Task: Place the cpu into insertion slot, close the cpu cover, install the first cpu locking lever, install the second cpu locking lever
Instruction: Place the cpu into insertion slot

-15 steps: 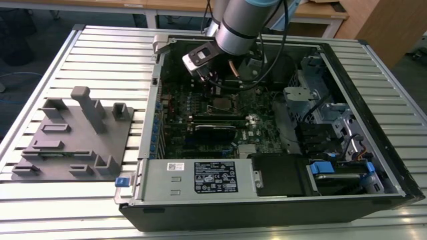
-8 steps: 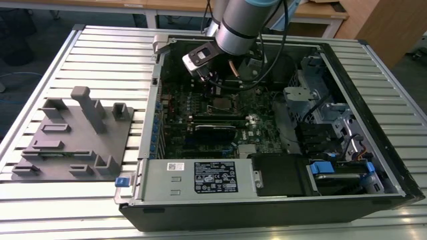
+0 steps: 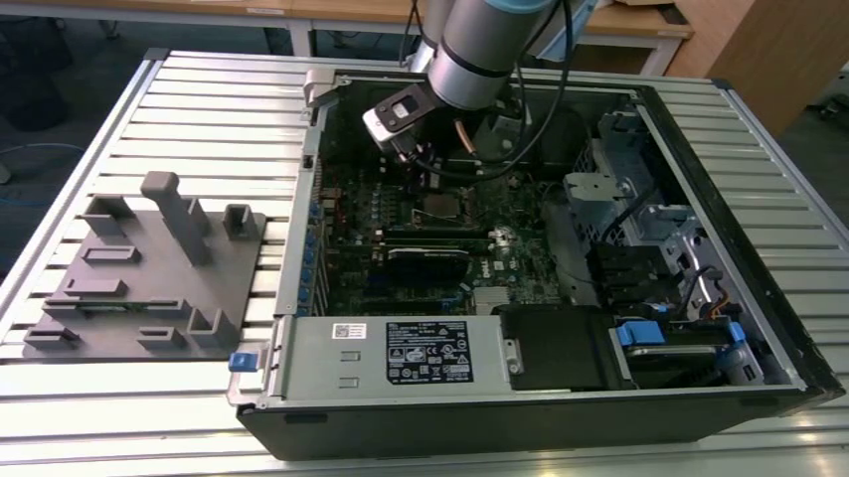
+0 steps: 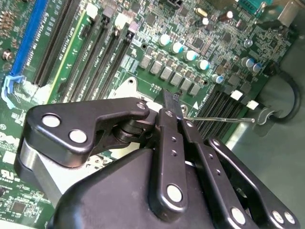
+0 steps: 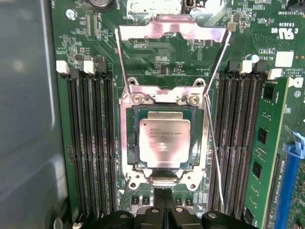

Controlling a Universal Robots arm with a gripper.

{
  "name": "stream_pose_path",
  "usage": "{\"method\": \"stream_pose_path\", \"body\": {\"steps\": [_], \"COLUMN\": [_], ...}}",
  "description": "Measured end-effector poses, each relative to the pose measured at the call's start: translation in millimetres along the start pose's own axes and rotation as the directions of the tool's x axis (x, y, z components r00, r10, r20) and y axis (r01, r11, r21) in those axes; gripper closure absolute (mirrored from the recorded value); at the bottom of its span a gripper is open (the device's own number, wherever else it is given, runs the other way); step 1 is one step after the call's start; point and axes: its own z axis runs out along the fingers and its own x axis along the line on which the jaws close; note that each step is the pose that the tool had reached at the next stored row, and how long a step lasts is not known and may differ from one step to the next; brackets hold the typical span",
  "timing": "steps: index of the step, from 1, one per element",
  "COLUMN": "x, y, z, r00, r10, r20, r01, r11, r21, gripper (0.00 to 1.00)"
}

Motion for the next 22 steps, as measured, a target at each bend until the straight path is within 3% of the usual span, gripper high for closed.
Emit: {"method": "stream_pose_path", "body": {"steps": [5,11,15,22], "x": [0.0,0.0,-0.3,-0.5], "y": [0.0,0.5,3.3,4.4], "z": [0.0,-0.1,-0.6,-0.6], "r00": [0.9999,0.9999,0.9998,0.9994], "r10": [-0.005,-0.005,-0.007,-0.011], "r20": [-0.0147,-0.0151,-0.0205,-0.0315], "r01": [0.005,0.005,0.006,0.009], "r11": [0.9996,0.9996,0.9995,0.9984], "r21": [-0.0265,-0.0280,-0.0301,-0.0554], "gripper": [0.90,0.90,0.90,0.90]}}
